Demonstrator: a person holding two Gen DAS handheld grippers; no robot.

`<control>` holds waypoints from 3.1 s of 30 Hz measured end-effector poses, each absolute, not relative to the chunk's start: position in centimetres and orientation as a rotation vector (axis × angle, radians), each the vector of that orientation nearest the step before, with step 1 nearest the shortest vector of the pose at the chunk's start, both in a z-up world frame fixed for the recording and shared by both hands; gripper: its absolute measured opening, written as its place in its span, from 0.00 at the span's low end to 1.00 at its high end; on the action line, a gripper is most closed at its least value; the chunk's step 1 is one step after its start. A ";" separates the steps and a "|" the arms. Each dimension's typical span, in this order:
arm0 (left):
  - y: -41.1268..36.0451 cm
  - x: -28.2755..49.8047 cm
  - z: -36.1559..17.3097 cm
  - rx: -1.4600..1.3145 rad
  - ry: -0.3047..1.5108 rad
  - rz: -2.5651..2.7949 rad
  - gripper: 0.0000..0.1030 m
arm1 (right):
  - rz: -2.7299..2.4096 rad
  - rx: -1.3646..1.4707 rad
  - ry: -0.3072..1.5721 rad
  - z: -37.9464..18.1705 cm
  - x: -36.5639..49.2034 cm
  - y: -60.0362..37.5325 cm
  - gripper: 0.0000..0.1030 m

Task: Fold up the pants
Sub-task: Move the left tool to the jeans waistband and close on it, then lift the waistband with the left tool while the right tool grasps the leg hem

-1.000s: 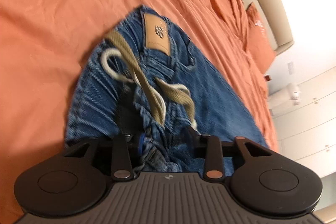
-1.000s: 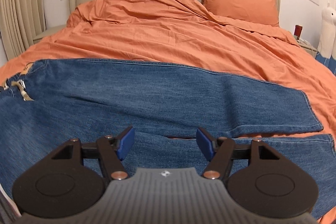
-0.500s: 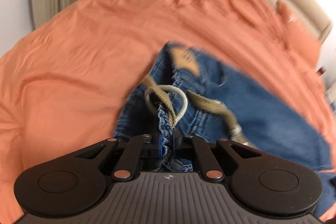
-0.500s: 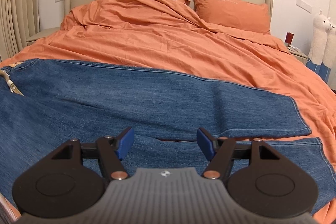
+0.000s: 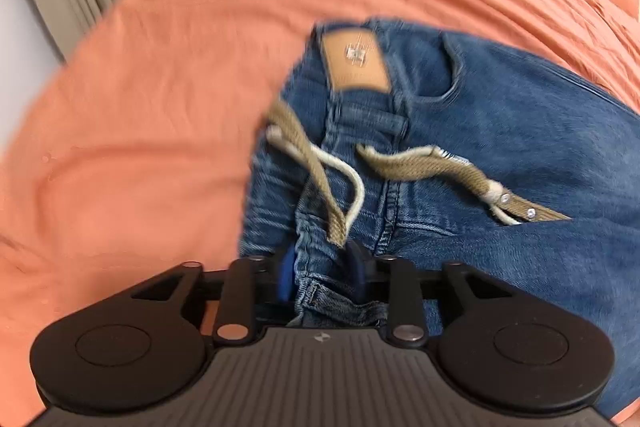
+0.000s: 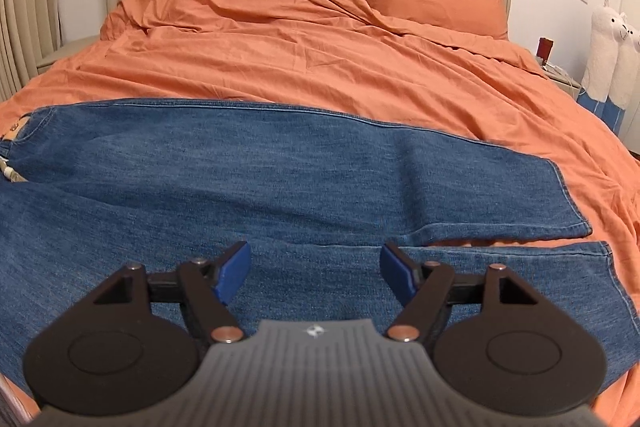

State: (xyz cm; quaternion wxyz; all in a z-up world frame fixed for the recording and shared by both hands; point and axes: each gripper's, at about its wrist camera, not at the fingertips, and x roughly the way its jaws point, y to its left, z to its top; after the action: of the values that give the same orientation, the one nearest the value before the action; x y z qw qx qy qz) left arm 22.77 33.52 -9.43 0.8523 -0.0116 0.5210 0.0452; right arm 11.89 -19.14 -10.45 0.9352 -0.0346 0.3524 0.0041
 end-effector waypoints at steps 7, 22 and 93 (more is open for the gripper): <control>28.3 18.1 -7.1 0.197 1.025 -0.124 0.42 | 0.007 -0.075 0.685 -9.7 10.9 -19.1 0.72; 26.1 17.5 -11.9 0.412 1.260 -0.094 0.30 | -0.010 -0.029 0.704 -8.7 10.3 -20.0 0.73; 21.1 13.8 -0.3 0.341 0.959 0.085 0.13 | 0.064 -1.005 0.642 -7.8 1.3 -42.3 0.00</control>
State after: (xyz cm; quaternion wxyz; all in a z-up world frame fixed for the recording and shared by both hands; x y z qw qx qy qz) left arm 13.77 21.15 -0.28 0.8725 0.1631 0.4588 0.0409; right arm 1.31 -42.29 -7.85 0.8270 -0.4731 0.3021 0.0300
